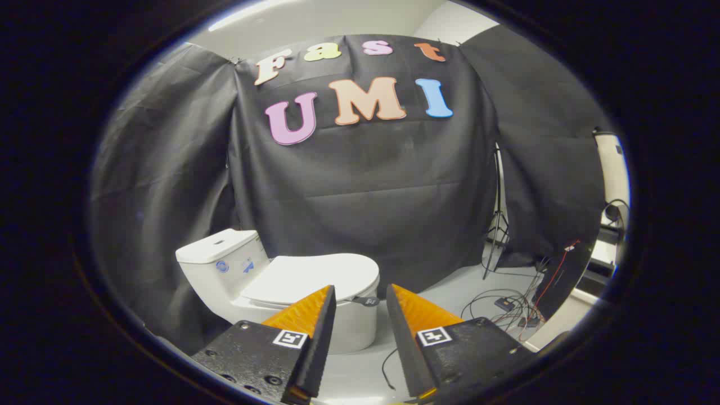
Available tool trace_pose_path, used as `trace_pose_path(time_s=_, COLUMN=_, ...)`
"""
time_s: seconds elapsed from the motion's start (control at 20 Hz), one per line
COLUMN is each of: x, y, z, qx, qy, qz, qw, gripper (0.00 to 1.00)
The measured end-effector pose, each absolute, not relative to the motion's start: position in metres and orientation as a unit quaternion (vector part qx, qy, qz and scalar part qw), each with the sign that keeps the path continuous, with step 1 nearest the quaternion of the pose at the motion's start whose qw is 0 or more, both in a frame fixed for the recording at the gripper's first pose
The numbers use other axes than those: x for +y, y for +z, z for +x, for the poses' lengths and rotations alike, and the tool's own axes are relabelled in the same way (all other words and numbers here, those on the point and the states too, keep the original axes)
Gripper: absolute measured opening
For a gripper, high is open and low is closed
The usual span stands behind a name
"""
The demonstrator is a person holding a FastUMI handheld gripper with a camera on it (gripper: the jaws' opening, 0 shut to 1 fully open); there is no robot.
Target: Open the toilet lid.
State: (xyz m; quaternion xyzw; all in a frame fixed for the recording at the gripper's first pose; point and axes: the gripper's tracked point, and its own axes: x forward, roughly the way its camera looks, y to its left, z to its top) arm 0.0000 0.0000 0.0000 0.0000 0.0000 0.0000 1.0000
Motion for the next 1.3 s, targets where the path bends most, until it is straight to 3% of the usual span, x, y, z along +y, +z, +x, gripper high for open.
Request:
trace_pose_path(time_s=0.4, x=-0.003, y=-0.016, z=0.006, qx=-0.004, qy=0.006, qz=0.064, qw=0.998, gripper=0.6)
trace_pose_path(time_s=1.0, x=-0.008, y=-0.035, z=0.108, qx=-0.011, qy=0.061, qz=0.27, qw=0.961, gripper=0.59)
trace_pose_path(time_s=1.3, x=-0.024, y=-0.08, z=0.167, qx=0.019, qy=0.009, qz=0.381, qw=0.924, gripper=0.59)
